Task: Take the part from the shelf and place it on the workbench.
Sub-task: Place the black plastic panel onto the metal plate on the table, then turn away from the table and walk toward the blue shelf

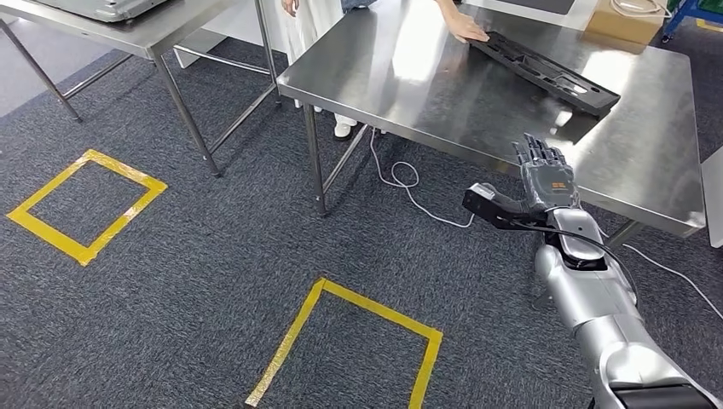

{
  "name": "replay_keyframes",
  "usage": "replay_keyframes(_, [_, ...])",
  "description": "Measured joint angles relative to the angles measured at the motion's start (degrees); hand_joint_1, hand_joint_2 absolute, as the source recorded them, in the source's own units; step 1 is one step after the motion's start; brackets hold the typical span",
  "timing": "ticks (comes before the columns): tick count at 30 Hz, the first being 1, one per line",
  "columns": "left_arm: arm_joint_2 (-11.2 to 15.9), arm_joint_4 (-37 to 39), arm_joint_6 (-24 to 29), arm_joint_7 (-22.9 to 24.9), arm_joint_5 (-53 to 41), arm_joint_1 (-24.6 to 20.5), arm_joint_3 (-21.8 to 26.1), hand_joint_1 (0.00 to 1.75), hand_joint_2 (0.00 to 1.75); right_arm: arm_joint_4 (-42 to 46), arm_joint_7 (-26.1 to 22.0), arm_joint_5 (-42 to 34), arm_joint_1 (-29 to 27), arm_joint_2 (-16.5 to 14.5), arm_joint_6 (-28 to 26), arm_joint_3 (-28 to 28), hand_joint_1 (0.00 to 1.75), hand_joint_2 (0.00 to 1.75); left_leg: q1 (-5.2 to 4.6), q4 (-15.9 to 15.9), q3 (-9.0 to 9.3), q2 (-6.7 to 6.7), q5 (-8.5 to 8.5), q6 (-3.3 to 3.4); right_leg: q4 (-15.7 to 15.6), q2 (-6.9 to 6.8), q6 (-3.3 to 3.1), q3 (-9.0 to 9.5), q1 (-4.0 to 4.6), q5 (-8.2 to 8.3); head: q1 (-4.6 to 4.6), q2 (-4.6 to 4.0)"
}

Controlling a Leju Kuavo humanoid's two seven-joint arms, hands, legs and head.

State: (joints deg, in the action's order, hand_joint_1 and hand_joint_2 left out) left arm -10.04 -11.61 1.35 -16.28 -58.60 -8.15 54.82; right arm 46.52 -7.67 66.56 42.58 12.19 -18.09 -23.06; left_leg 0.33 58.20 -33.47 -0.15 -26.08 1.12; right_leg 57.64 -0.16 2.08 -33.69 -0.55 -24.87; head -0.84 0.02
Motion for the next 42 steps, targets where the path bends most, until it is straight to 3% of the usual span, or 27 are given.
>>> replay_keyframes(12, [0.09,-0.11,0.03,-0.12,0.38,-1.18,-0.39,0.0,0.0,0.77,-0.04,1.6,0.27,-0.79,0.23,-0.05,0.0,0.0,-1.43,0.13,-1.28,-0.12,1.18,2.11,-1.38,-0.07,2.35,-0.43,-1.19,1.89,-0.03,0.0])
replay_keyframes(14, [0.13,-0.15,0.03,-0.16,0.39,-1.21,-0.41,0.0,0.0,1.03,-0.04,1.93,0.27,-0.86,0.23,-0.08,0.0,0.0,-1.29,-0.19,-1.36,-0.18,1.61,2.71,-1.18,-0.13,2.65,-0.68,-1.34,1.83,-0.03,0.0])
replay_keyframes(16, [0.15,-0.19,0.03,-0.21,0.41,-1.3,-0.43,0.0,0.0,1.27,-0.04,2.13,0.29,-0.86,0.26,-0.09,0.0,0.0,-0.93,-0.49,-1.58,-0.23,2.17,3.43,2.14,-0.12,2.28,-2.25,-1.4,-0.36,0.13,0.0])
replay_keyframes(18, [0.16,-0.21,0.03,-0.24,0.43,-1.39,-0.46,0.0,0.0,1.33,-0.04,2.27,0.2,-0.85,0.49,-0.09,0.0,0.0,-0.82,-0.48,-2.11,-0.45,2.59,3.77,9.96,-0.07,1.6,-5.5,-1.32,-4.52,0.26,0.0])
replay_keyframes(20, [0.16,-0.21,0.03,-0.23,0.44,-1.41,-0.5,0.0,0.0,1.33,-0.05,2.38,-0.05,-0.83,0.82,-0.11,0.0,0.0,-0.88,-0.44,-2.68,-0.91,3.01,3.71,16.09,-0.02,1.5,-7.67,-1.04,-7.11,0.33,0.0])
replay_keyframes(21, [0.16,-0.21,0.03,-0.2,0.44,-1.4,-0.54,0.0,0.0,1.33,-0.05,2.42,-0.15,-0.83,0.92,-0.11,0.0,0.0,-0.94,-0.43,-2.93,-1.23,3.24,3.59,15.95,0.02,1.63,-7.08,-0.84,-7.1,0.39,0.0])
replay_keyframes(23, [0.15,-0.21,0.03,-0.06,0.46,-1.43,-0.67,0.0,0.0,1.33,-0.06,2.45,-0.12,-0.83,0.91,-0.11,0.0,0.0,-1.08,-0.42,-3.27,-1.91,3.7,3.3,9.29,0.57,1.67,-2.58,-0.4,-5.18,0.43,0.0])
replay_keyframes(25, [0.08,-0.22,0.08,0.11,0.51,-1.5,-0.8,0.0,0.0,1.32,-0.07,2.46,0.17,-0.85,0.81,-0.1,0.0,0.0,-1.17,-0.4,-3.53,-2.54,4.15,2.83,1.66,1.88,0.84,1.92,0.37,-3.48,0.35,0.0])
replay_keyframes(26, [0.03,-0.22,0.13,0.17,0.56,-1.54,-0.84,0.0,0.0,1.32,-0.08,2.46,0.32,-0.85,0.74,-0.09,0.0,0.0,-1.14,-0.46,-3.64,-2.8,4.36,2.51,-0.21,2.32,0.25,2.86,0.74,-3.12,0.29,0.0])
replay_keyframes(28, [-0.02,-0.23,0.31,0.25,0.75,-1.57,-0.89,0.0,0.0,1.31,-0.09,2.42,0.52,-0.85,0.67,-0.09,0.0,0.0,-0.9,-0.77,-3.79,-3.44,4.82,1.74,-1.16,2.0,-0.79,3.08,1.34,-2.67,0.25,0.0])
replay_keyframes(30, [0.0,-0.24,0.47,0.39,0.97,-1.5,-0.89,0.0,0.0,1.31,-0.14,2.26,0.59,-0.95,0.61,-0.1,0.0,0.0,-0.62,-0.25,-4.26,-3.09,4.51,1.03,-2.15,1.15,-1.75,3.54,0.45,-1.69,0.19,0.0])
replay_keyframes(32, [0.04,-0.26,0.65,0.55,1.14,-1.48,-0.89,0.0,0.0,1.29,-0.27,2.07,0.63,-1.14,0.55,-0.11,0.0,0.0,-0.3,4.02,-6.19,-1.68,1.43,0.23,-2.91,0.13,-2.48,3.86,-0.62,-0.71,0.04,0.0])
replay_keyframes(33, [0.06,-0.26,0.79,0.62,1.27,-1.46,-0.88,0.0,0.0,1.25,-0.38,2.01,0.63,-1.22,0.51,-0.11,0.0,0.0,-0.05,7.76,-7.78,-1.07,-0.87,-0.3,-2.98,-0.33,-2.59,3.68,-0.66,-0.49,0.01,0.0])
replay_keyframes(35, [0.13,-0.26,1.12,0.91,1.57,-1.29,-0.88,0.0,0.0,0.99,-0.61,1.95,0.6,-1.48,0.44,-0.13,0.0,0.0,0.81,14.58,-10.57,-0.6,-3.92,-1.43,-2.94,-1.34,-2.26,3.25,-1.02,-0.21,-0.03,0.0])
replay_keyframes(36, [0.2,-0.26,1.3,1.09,1.75,-1.16,-0.88,0.0,0.0,0.81,-0.69,1.93,0.59,-1.66,0.4,-0.14,0.0,0.0,1.29,15.64,-10.82,-0.38,-4.08,-1.99,-2.88,-1.81,-2.04,3.06,-1.32,-0.12,-0.06,0.0])
replay_keyframes(37, [0.3,-0.26,1.41,1.27,1.9,-1.04,-0.88,0.0,0.0,0.62,-0.74,1.92,0.6,-1.86,0.38,-0.16,0.0,0.0,1.81,14.4,-9.88,-0.02,-3.27,-2.61,-2.72,-2.27,-1.67,2.9,-1.72,-0.1,-0.05,0.0])
replay_keyframes(38, [0.43,-0.27,1.48,1.41,2.05,-0.96,-0.87,0.0,0.0,0.45,-0.8,1.86,0.66,-2.04,0.32,-0.18,0.0,0.0,2.36,11.25,-7.91,0.67,-1.88,-3.3,-2.33,-2.72,-1.16,2.72,-2.15,-0.24,-0.09,0.0])
replay_keyframes(39, [0.5,-0.27,1.48,1.5,2.21,-0.94,-0.87,0.0,0.0,0.3,-0.87,1.75,0.79,-2.16,0.23,-0.19,0.0,0.0,2.91,7.55,-5.69,1.89,-0.74,-4.06,-1.67,-3.21,-0.47,2.44,-2.36,-0.54,-0.2,0.0])
replay_keyframes(40, [0.54,-0.29,1.39,1.59,2.36,-0.99,-0.87,0.0,0.0,0.17,-1.0,1.61,0.97,-2.15,0.12,-0.17,0.0,0.0,3.19,4.53,-3.94,2.71,0.12,-4.31,-0.86,-3.7,0.37,1.97,-2.34,-1.03,-0.26,0.0])
replay_keyframes(41, [0.58,-0.33,1.19,1.65,2.58,-1.04,-0.85,0.0,0.0,0.07,-1.18,1.42,1.15,-2.13,-0.05,-0.15,0.0,0.0,3.11,2.67,-2.89,3.23,0.44,-4.09,-0.37,-4.18,1.17,1.74,-2.17,-1.44,-0.17,0.0])
replay_keyframes(42, [0.61,-0.37,0.81,1.67,2.83,-1.08,-0.84,0.0,0.0,-0.01,-1.39,1.22,1.32,-2.12,-0.21,-0.14,0.0,0.0,2.74,2.03,-2.62,3.25,0.28,-3.45,-0.27,-4.65,1.88,1.7,-1.98,-1.71,-0.08,0.0])
